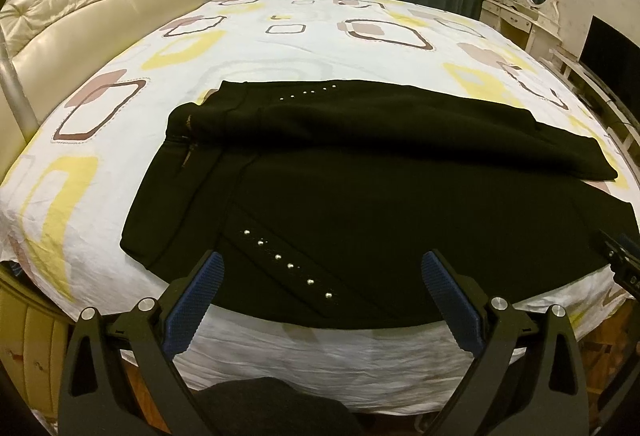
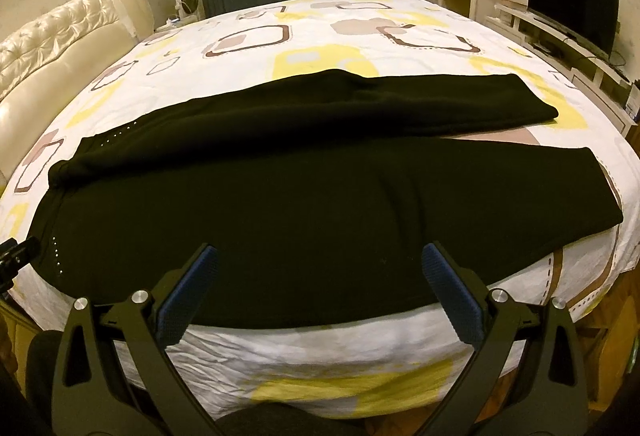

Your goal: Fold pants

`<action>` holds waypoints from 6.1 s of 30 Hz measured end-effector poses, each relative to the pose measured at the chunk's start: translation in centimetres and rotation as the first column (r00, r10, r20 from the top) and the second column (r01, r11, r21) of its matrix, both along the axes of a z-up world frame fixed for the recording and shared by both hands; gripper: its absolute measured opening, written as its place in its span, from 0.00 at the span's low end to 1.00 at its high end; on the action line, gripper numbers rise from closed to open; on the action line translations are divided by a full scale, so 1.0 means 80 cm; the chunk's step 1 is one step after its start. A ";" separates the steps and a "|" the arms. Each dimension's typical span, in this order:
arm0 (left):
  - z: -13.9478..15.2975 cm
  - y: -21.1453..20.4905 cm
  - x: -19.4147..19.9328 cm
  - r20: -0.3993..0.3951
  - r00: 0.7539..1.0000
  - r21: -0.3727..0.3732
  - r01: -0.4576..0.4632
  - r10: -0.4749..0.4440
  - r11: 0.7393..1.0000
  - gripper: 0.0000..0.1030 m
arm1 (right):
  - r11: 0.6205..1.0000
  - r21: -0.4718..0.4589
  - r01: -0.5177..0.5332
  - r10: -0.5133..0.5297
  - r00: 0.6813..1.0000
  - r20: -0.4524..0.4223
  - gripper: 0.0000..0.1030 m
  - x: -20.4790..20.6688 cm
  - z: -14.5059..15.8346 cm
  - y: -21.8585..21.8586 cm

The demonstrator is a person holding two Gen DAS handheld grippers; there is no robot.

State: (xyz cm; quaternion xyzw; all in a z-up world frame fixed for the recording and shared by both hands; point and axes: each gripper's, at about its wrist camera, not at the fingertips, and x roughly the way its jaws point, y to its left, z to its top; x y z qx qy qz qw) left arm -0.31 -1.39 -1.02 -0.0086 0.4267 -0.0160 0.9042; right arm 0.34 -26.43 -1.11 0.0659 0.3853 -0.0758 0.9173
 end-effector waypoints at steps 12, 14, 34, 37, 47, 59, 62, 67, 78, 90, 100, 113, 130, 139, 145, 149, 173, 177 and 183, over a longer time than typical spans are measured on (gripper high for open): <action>-0.001 -0.004 -0.005 0.011 1.000 0.004 -0.004 0.004 1.000 0.96 | 1.000 -0.005 0.005 -0.005 1.000 0.006 0.98 0.001 0.001 -0.001; 0.001 -0.005 -0.006 0.013 1.000 0.006 -0.003 0.003 1.000 0.96 | 1.000 -0.007 0.001 -0.001 1.000 0.009 0.98 0.001 0.002 0.000; 0.005 -0.008 -0.004 0.013 1.000 0.006 0.007 -0.008 1.000 0.96 | 1.000 -0.006 -0.005 0.005 1.000 -0.004 0.98 -0.001 -0.004 0.006; 0.006 -0.008 -0.004 0.016 1.000 0.008 0.010 -0.010 1.000 0.96 | 1.000 -0.006 -0.003 0.003 1.000 0.000 0.98 -0.001 -0.004 0.007; 0.005 -0.009 -0.004 0.018 1.000 0.010 0.012 -0.012 1.000 0.96 | 1.000 -0.010 -0.013 0.013 1.000 -0.004 0.98 -0.002 -0.003 0.010; 0.008 -0.011 -0.006 0.024 1.000 0.006 0.016 -0.016 1.000 0.96 | 1.000 -0.010 -0.012 0.012 1.000 0.000 0.98 -0.003 -0.004 0.011; 0.009 -0.013 -0.006 0.028 0.999 0.006 0.021 -0.021 1.000 0.96 | 1.000 -0.010 -0.016 0.016 1.000 -0.005 0.98 -0.003 -0.005 0.013; 0.015 -0.009 -0.005 0.020 1.000 -0.023 0.010 -0.009 1.000 0.96 | 1.000 0.005 -0.019 0.019 1.000 -0.004 0.98 -0.002 -0.004 0.011; 0.028 0.031 0.025 -0.049 0.981 -0.104 0.184 -0.189 0.977 0.96 | 0.973 0.088 -0.214 0.214 0.977 0.005 0.98 0.028 0.015 0.006; 0.014 0.205 0.233 -0.113 0.967 -0.137 0.214 -0.230 0.967 0.95 | 0.824 0.201 -0.529 0.551 0.831 -0.073 0.98 0.264 0.048 0.012; -0.052 0.198 0.359 -0.219 0.906 -0.224 0.316 -0.363 0.922 0.95 | 0.746 0.143 -0.651 0.653 0.673 -0.347 0.74 0.421 -0.028 0.078; -0.074 0.191 0.406 -0.285 0.870 -0.290 0.322 -0.402 0.901 0.34 | 0.671 0.176 -0.721 0.716 0.568 -0.405 0.29 0.446 -0.042 0.092; 0.039 0.189 0.333 -0.054 0.927 -0.303 0.338 -0.370 0.891 0.16 | 0.718 -0.110 -0.687 0.663 0.723 -0.191 0.07 0.317 0.077 0.109; 0.049 0.207 0.228 -0.018 0.941 -0.342 0.313 -0.339 0.886 0.12 | 0.724 -0.207 -0.659 0.653 0.750 -0.102 0.07 0.180 0.072 0.129; 0.024 0.220 0.163 -0.034 0.948 -0.385 0.281 -0.318 0.879 0.11 | 0.726 -0.232 -0.647 0.646 0.758 -0.093 0.07 0.118 0.049 0.138; -0.005 0.227 0.130 -0.068 0.953 -0.411 0.244 -0.296 0.878 0.11 | 0.726 -0.224 -0.650 0.642 0.758 -0.116 0.08 0.086 0.023 0.143; 0.017 0.218 0.056 -0.062 0.985 -0.329 0.129 -0.158 0.936 0.03 | 0.858 0.216 -0.467 0.474 0.880 0.019 0.48 0.011 0.028 0.015; 0.030 0.178 0.067 -0.016 0.985 -0.291 0.162 -0.174 0.943 0.37 | 0.915 0.319 -0.246 0.228 0.969 0.092 0.48 -0.002 0.063 -0.144; 0.010 0.117 0.095 -0.026 0.982 -0.217 0.177 -0.187 0.960 0.41 | 0.965 0.242 0.100 -0.111 0.993 0.032 0.49 -0.018 0.067 -0.360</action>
